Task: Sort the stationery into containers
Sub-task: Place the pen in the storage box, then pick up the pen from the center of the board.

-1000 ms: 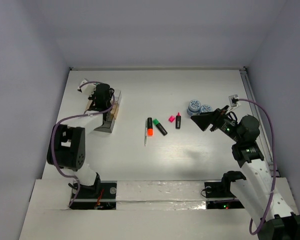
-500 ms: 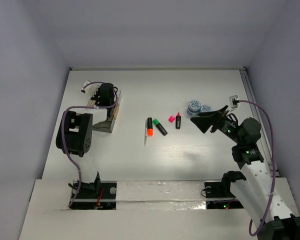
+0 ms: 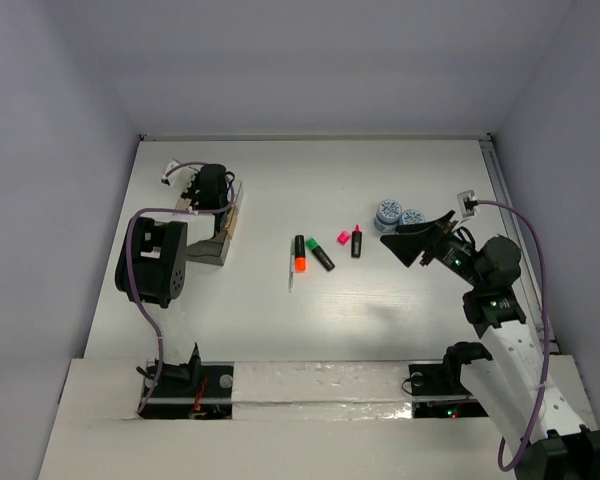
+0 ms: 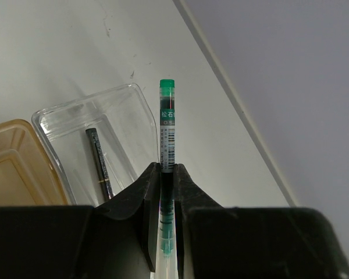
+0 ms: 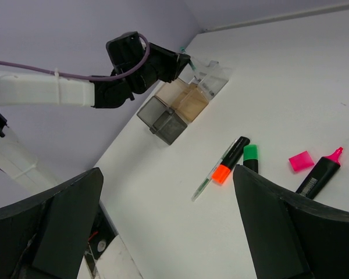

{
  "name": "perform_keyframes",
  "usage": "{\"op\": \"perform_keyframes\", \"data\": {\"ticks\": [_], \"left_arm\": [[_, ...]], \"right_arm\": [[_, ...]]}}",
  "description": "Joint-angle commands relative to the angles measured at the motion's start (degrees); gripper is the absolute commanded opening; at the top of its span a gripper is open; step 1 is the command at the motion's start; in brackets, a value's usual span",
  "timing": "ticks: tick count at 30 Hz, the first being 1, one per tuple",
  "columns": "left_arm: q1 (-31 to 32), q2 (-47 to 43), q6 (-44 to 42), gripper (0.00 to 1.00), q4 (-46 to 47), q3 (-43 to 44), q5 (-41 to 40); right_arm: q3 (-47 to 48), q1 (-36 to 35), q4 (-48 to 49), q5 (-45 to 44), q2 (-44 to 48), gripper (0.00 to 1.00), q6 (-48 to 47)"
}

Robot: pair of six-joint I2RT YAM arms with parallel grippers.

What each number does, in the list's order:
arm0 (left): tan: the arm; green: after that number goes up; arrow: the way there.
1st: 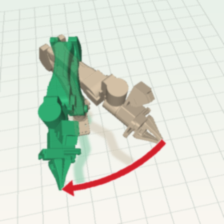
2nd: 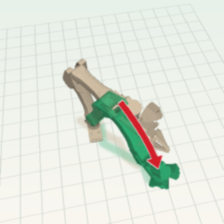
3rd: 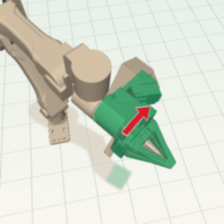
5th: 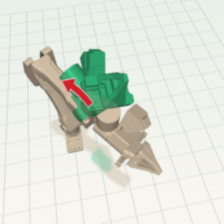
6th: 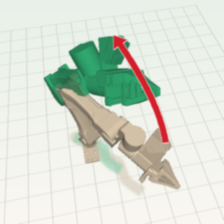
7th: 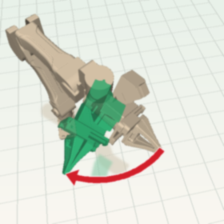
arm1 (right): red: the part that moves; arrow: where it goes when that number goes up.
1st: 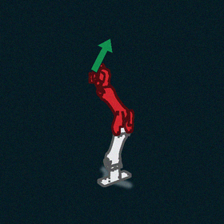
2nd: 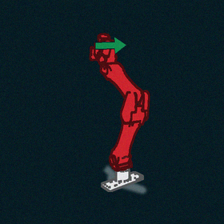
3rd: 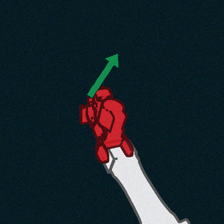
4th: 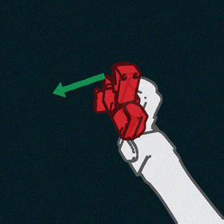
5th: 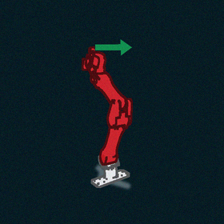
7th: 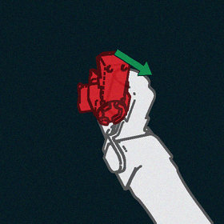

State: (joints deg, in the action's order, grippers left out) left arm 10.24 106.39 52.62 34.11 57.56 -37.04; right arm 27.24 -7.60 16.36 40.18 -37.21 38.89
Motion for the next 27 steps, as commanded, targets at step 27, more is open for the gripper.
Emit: {"op": "perform_keyframes", "data": {"ticks": [27], "left_arm": [[23.22,-26.75,-17.47,0.39,2.91,-15.45,0.11]], "right_arm": [[0.27,-0.4,2.54,0.16,-0.23,1.0,-0.22]]}}
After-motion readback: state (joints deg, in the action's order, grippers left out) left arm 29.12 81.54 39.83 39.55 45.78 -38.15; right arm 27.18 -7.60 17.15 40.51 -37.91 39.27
